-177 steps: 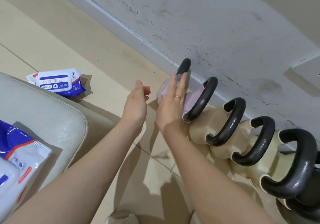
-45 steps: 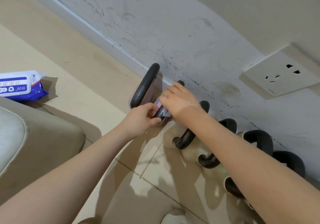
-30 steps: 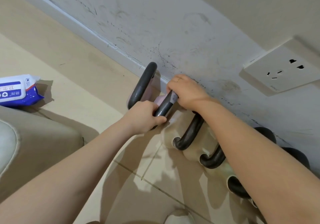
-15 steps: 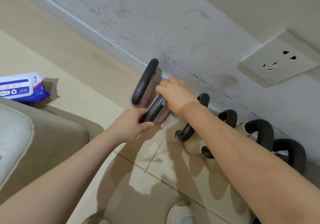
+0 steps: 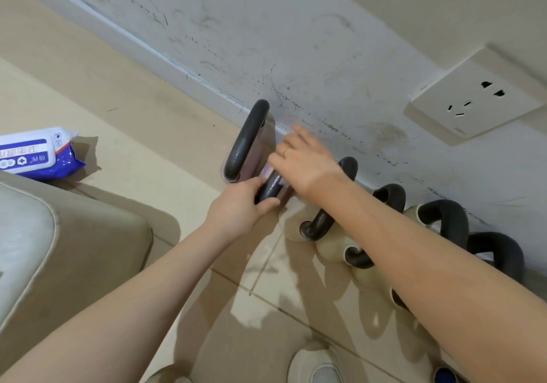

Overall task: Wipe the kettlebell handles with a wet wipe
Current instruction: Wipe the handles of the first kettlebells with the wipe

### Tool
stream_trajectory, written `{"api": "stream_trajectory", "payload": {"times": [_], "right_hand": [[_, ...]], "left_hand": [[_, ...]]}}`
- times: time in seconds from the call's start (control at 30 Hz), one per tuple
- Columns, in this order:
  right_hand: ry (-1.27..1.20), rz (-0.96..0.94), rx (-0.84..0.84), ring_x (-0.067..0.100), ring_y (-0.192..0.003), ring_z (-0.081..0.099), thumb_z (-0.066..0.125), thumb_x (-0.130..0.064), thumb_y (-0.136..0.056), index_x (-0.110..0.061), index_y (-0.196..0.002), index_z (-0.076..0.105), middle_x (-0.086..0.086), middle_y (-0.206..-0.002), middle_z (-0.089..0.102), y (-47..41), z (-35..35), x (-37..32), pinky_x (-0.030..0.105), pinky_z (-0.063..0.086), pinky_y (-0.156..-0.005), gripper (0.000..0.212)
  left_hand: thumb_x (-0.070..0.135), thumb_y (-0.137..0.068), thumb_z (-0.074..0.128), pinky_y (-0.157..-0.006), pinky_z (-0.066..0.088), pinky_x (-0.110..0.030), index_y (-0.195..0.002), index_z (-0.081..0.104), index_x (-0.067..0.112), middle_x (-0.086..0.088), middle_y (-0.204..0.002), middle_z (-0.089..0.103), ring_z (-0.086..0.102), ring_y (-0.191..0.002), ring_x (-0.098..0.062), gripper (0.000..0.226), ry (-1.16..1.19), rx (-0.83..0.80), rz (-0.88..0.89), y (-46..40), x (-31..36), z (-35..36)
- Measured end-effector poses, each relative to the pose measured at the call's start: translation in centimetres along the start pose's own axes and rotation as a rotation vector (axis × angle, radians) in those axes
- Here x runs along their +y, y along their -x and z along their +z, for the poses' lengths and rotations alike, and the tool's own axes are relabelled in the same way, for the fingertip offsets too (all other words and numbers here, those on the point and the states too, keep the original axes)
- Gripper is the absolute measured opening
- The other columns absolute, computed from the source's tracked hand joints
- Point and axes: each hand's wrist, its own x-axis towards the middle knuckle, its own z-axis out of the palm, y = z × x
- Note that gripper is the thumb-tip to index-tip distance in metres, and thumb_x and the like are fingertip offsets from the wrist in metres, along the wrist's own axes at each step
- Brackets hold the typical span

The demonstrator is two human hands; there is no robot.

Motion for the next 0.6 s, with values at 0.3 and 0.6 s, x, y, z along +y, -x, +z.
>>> {"api": "stream_trajectory", "payload": {"times": [0.3, 0.6], "right_hand": [[-0.26, 0.192, 0.017, 0.023, -0.144, 0.008, 0.048, -0.009, -0.087, -0.011, -0.133, 0.035, 0.009, -0.146, 0.034, 0.7, 1.4, 0.3, 0.032, -0.009, -0.115, 0.047], [-0.286, 0.156, 0.121, 0.025, -0.141, 0.025, 0.032, -0.039, -0.086, 0.001, -0.134, 0.043, 0.014, -0.142, 0.045, 2.2, 3.2, -7.0, 0.041, -0.004, -0.115, 0.064]], "left_hand": [[0.017, -0.083, 0.061, -0.082, 0.052, -0.037, -0.101, 0.056, 0.012, -0.005, -0.087, 0.067, 0.064, -0.084, -0.023, 0.019, 0.236, 0.074, -0.087, -1.6, 1.0, 0.7], [0.049, -0.097, 0.014, -0.109, 0.032, -0.028, -0.118, 0.055, 0.018, 0.0, -0.131, 0.053, 0.045, -0.129, -0.011, 0.054, 1.054, 0.026, -0.346, 1.6, -0.2, -0.7]]}}
